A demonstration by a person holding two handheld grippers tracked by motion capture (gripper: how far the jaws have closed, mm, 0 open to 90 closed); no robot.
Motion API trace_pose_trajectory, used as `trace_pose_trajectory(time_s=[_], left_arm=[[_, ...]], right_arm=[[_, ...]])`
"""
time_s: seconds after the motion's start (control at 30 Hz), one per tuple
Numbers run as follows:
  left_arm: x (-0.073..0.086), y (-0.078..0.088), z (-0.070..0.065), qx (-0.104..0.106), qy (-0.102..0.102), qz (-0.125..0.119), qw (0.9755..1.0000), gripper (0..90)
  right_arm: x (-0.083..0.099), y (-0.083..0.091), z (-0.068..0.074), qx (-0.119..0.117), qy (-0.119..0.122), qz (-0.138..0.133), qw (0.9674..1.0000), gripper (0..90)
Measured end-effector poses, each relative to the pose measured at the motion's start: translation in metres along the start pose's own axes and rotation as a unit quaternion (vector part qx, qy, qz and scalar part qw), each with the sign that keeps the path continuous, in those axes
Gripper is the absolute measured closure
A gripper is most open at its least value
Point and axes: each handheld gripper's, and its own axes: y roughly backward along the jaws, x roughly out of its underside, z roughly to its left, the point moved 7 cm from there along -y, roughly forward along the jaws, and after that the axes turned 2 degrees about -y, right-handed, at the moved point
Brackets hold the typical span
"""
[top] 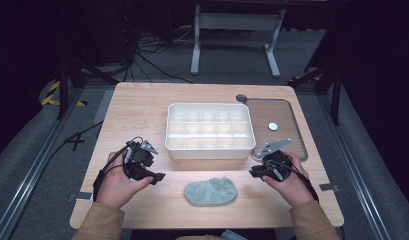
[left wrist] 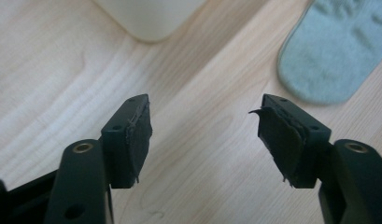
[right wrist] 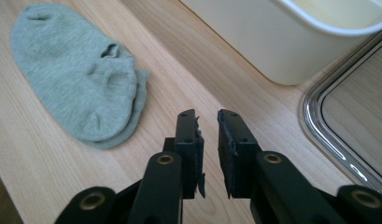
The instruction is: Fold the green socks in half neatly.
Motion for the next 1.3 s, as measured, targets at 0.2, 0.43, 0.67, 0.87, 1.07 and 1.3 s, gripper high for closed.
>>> trace_pose_trajectory(time_s=[0.2,0.43,0.67,0.87,1.07,1.3], left_arm=[[-0.005,0.003,-0.016,0.04,-0.002,0.01,0.9991,53.1],[-0.018,0.002,-0.039,0.07,-0.032,0.001,0.9971,60.6],[-0.024,-0.004,-0.05,0.097,-0.041,-0.018,0.9943,66.6],[-0.023,-0.016,-0.063,0.129,-0.036,-0.001,0.991,70.0],[-0.021,-0.028,-0.069,0.12,-0.05,0.02,0.9913,69.6],[-0.017,-0.039,-0.073,0.115,-0.049,0.045,0.9911,68.4]], right_arm=[[0.007,0.006,-0.003,-0.004,-0.009,-0.002,1.0,77.8],[0.01,0.011,0.008,-0.011,0.0,-0.004,0.9999,76.2],[0.012,0.008,0.014,-0.014,0.001,-0.004,0.9999,72.8],[0.011,0.003,0.022,-0.024,0.006,-0.001,0.9997,74.0],[0.009,-0.01,0.045,-0.057,0.03,0.02,0.9977,84.6],[0.005,-0.027,0.067,-0.087,0.045,0.029,0.9948,89.8]])
